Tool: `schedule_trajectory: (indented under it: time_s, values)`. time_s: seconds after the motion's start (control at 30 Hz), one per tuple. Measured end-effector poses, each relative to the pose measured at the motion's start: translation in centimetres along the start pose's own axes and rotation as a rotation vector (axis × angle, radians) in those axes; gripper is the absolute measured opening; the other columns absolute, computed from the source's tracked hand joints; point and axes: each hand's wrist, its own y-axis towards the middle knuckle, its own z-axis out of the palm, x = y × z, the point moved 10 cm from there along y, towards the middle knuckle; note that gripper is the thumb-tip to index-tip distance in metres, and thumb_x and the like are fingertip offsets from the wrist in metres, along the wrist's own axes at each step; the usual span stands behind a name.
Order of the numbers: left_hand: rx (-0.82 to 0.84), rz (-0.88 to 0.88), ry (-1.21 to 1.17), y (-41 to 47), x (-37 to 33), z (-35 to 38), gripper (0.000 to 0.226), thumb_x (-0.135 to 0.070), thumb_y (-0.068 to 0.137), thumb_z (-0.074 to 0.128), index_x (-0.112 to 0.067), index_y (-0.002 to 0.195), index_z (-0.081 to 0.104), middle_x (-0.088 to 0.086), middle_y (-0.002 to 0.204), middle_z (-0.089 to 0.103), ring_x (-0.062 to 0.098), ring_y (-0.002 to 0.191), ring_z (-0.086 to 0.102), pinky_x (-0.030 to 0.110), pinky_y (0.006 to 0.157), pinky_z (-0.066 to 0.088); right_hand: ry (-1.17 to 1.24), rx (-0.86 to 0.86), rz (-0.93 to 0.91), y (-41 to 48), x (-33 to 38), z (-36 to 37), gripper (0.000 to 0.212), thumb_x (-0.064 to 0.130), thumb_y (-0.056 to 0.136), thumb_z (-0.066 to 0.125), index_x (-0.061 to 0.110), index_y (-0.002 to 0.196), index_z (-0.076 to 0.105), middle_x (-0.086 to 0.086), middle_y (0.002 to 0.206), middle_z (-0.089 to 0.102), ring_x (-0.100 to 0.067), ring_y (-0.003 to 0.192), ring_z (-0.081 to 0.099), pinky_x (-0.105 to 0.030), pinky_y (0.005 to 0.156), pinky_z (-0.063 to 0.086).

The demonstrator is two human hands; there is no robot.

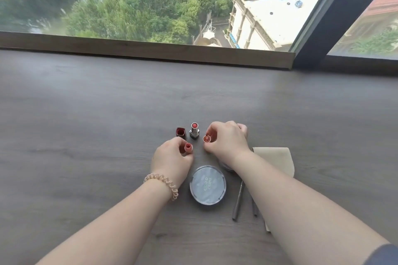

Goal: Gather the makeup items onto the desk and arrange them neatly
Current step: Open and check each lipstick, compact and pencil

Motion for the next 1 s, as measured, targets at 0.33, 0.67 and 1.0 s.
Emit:
schedule_trajectory:
  time_s: [0.33,0.67,1.0]
  values:
    - [0.032,-0.071,-0.018,-0.4,0.5,0.0,0.017,-0.03,0.076,0.066,-0.023,0.091,0.063,-0.009,0.084,0.062,0.014,0.085,0.06,0.024,0.074,0.043,0.045,0.026,0.006,-0.7,-1.3,-2.0,0.039,0.044,0.068,0.072,0.038,0.104,0.058,0.017,0.095,0.062,-0.009,0.107,0.044,-0.033,0.096,0.022]
    - [0.031,-0.051,-0.057,-4.6,-0.4,-2.0,0.034,-0.033,0.07,0.07,-0.028,0.096,0.049,-0.007,0.098,0.055,0.012,0.084,0.055,0.029,0.073,0.043,0.104,-0.144,-0.075,-7.7,-4.1,-5.3,0.037,0.037,0.067,0.06,0.031,0.104,0.063,0.017,0.101,0.057,-0.013,0.112,0.046,-0.024,0.09,0.02]
    - [0.095,0.014,0.151,-9.7,-3.2,1.5,0.084,-0.057,0.065,0.07,-0.029,0.134,0.031,-0.005,0.132,0.036,0.017,0.129,0.03,0.031,0.105,0.029,-0.076,0.077,-0.031,-9.6,-4.3,-1.3,0.071,0.034,0.083,0.062,0.032,0.144,0.026,0.004,0.158,0.015,-0.016,0.144,0.01,-0.035,0.113,0.011]
